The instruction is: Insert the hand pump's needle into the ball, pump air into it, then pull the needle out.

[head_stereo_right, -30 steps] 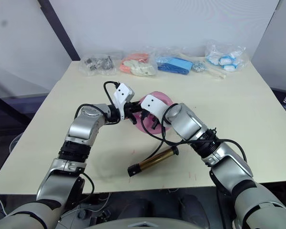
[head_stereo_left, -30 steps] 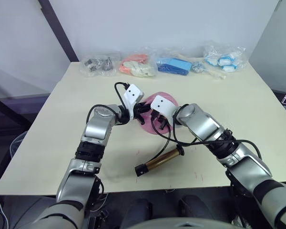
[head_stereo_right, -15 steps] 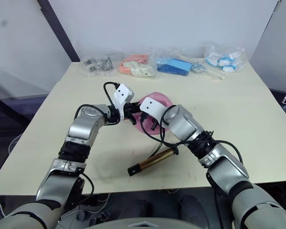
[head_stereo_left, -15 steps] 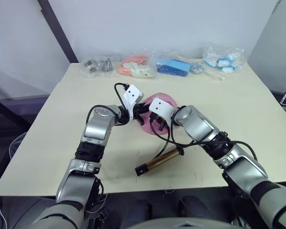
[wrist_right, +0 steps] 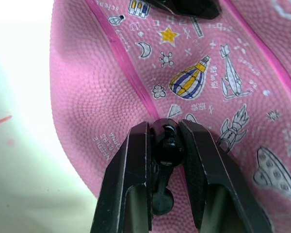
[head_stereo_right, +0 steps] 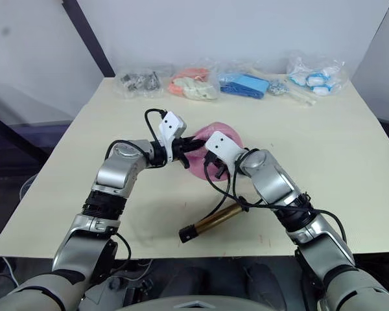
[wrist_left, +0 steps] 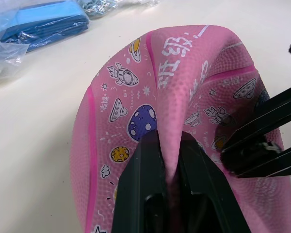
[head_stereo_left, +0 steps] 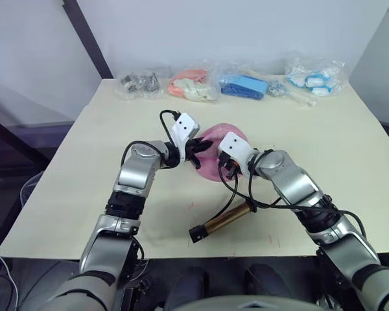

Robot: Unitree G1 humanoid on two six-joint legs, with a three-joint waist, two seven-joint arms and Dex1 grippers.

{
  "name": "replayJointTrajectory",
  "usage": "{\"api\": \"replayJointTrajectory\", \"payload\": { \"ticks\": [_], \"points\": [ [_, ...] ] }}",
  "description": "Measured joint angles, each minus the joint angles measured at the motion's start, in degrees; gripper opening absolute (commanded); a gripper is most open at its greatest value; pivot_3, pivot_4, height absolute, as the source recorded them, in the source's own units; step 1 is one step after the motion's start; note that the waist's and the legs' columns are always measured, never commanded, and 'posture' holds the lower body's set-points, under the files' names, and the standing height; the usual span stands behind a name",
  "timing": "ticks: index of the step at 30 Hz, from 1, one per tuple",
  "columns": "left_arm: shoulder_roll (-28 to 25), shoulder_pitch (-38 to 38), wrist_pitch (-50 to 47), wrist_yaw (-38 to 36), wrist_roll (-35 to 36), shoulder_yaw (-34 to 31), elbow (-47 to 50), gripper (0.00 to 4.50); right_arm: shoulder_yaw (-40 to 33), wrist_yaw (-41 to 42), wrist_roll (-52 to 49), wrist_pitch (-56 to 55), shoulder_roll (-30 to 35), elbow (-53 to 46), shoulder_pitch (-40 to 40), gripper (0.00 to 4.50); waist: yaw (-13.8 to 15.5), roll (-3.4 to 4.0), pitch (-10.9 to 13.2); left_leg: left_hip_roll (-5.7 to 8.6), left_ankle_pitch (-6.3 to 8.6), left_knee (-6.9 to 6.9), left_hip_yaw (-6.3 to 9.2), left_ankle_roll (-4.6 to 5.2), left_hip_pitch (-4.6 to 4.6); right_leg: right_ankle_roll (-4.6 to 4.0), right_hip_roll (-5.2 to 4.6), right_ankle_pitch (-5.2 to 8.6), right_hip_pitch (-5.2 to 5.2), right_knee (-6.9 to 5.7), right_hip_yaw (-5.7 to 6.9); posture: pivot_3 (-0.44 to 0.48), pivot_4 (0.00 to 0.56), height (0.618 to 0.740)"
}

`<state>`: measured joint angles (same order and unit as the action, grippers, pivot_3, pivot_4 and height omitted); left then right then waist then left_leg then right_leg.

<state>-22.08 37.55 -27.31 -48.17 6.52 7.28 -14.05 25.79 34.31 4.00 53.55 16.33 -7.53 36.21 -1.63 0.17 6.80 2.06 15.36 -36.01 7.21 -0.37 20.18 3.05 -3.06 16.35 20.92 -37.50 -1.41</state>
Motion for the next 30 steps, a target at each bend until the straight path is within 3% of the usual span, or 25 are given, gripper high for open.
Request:
{"api": "replayJointTrajectory", "payload": {
  "ticks": [5,20,24,30],
  "points": [
    [0.31,0.37,0.81,-0.30,0.31,0.29,-0.03,0.00,-1.86,-2.56,-0.16,-1.33,0.02,-3.64,-3.89,0.35,0.84,-0.02,0.09,0.07,-0.07,-0.19,0.13,-0.11,0.66,-0.16,-0.04,-0.10,0.56,-0.09,0.11,0.000,0.150,0.740],
    [0.30,1.80,3.46,-0.79,0.39,1.57,-2.14,0.00,-5.96,-3.33,-4.39,-4.07,2.53,-9.51,-8.82,0.35,1.24,-0.13,0.75,0.24,-0.04,-0.27,0.36,-0.03,0.86,-0.15,-0.13,-0.10,0.57,-0.07,0.37,0.000,0.150,0.740],
    [0.17,1.99,3.63,-0.56,0.42,1.04,-2.85,0.00,-7.21,-4.11,-4.73,-4.43,3.05,-9.64,-9.68,2.01,1.18,-0.20,0.82,0.25,-0.04,-0.28,0.38,-0.03,0.85,-0.14,-0.13,-0.09,0.57,-0.11,0.38,0.000,0.150,0.740],
    [-0.13,2.24,3.90,-0.51,0.45,0.69,-3.46,0.00,-9.51,-3.69,-7.26,-4.12,3.96,-11.56,-12.22,2.01,0.92,-0.20,1.03,0.24,-0.07,-0.30,0.41,-0.04,0.81,-0.06,-0.10,-0.04,0.58,-0.22,0.37,0.000,0.150,0.740]
  ]
}}
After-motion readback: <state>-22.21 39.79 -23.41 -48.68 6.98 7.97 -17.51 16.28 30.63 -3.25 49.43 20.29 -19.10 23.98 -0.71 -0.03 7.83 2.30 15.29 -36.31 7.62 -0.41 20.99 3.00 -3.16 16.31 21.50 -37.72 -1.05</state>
